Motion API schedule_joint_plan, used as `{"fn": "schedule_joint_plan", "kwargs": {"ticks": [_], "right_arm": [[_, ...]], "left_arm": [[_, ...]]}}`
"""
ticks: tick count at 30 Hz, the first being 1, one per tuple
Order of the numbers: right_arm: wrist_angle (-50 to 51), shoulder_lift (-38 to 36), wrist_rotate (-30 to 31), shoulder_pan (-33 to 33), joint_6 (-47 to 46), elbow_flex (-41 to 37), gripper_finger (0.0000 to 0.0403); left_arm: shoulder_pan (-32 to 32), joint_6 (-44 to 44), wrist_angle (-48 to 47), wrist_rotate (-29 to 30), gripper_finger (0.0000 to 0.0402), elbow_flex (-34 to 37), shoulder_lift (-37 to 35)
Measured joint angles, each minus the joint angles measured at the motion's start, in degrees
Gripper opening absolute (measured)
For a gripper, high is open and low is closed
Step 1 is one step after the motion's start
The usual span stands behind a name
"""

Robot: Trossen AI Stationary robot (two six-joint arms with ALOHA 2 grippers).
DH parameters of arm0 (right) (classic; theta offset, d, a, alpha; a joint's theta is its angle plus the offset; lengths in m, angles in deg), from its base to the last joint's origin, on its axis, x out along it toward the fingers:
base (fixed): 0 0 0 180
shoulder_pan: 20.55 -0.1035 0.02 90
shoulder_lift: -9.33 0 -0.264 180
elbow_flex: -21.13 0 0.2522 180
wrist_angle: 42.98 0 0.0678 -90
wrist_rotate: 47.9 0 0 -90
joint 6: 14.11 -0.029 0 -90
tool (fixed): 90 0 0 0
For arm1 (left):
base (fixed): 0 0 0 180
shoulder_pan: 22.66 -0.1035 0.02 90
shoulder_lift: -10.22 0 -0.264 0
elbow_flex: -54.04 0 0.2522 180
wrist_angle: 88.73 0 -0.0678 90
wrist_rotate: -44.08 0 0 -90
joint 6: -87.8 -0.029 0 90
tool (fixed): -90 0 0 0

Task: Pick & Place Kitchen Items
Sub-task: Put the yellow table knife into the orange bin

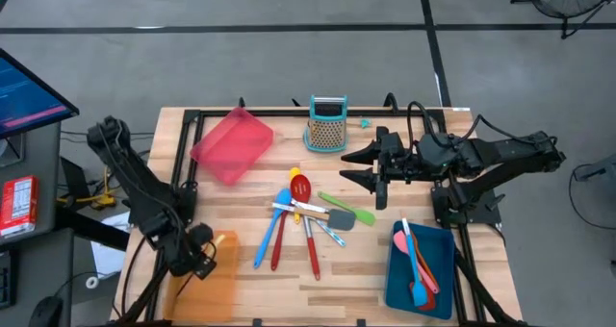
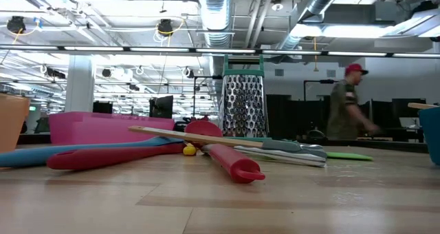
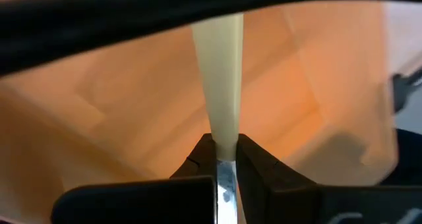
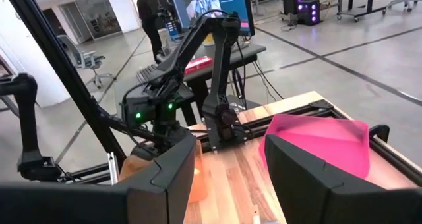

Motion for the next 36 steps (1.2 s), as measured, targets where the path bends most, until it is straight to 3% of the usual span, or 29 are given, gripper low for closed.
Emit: {"fn": "schedule_joint_plan", "kwargs": {"ticks": [18, 28, 36], "right_arm": [[0.0, 0.0, 0.0, 0.0, -0.1, 0.0, 0.0179], [0.0, 0.0, -0.1, 0.0, -0.1, 0.0, 0.0179], [0.0, 0.0, -0.1, 0.0, -0.1, 0.0, 0.0179]], "left_arm": [[-0.1, -0.2, 0.0, 0.2, 0.0045, 0.0, 5.7], [-0.1, 0.0, 0.1, 0.0, 0.0013, 1.8, 5.7], [-0.1, 0.2, 1.4, 0.0, 0.0015, 3.7, 5.7]]}}
